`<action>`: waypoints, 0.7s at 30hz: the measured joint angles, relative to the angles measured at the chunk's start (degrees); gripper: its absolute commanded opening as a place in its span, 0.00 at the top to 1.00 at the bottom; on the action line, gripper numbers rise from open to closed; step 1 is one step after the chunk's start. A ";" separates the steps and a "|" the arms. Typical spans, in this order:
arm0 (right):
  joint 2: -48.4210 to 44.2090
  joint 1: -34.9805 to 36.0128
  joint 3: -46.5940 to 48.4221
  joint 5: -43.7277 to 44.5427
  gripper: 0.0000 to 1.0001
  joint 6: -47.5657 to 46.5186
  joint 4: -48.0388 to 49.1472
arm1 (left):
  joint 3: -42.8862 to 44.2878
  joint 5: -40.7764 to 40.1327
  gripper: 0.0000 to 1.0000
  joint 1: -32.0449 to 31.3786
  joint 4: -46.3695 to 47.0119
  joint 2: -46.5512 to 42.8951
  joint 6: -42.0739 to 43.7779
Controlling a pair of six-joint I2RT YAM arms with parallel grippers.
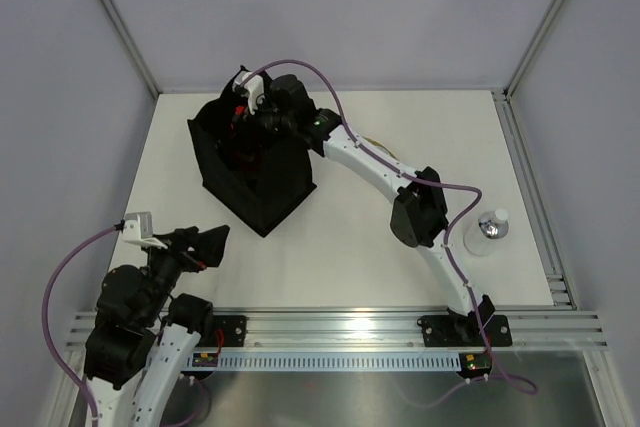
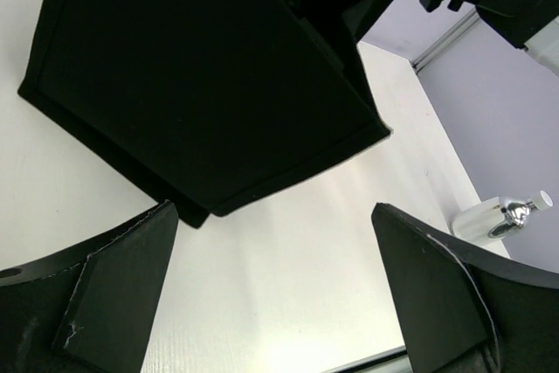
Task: Place the personal care products into the canvas bag
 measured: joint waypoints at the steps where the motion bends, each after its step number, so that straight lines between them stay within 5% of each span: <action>1: 0.33 -0.11 -0.35 -0.31 0.11 -0.26 -1.75 | -0.15 0.11 0.01 0.00 0.00 0.00 -0.17; 2: 0.63 -0.11 -0.39 -0.37 0.01 -0.74 -2.97 | -0.33 0.37 0.01 0.00 0.00 0.00 -0.50; 14: -0.92 -0.42 3.69 -10.14 0.00 -7.85 -19.50 | -2.10 10.10 0.01 0.09 6.14 3.23 -2.43; 21: -16.17 -7.82 4.24 -19.12 0.01 -9.60 -25.81 | -2.10 18.73 0.01 0.09 14.14 15.12 -2.47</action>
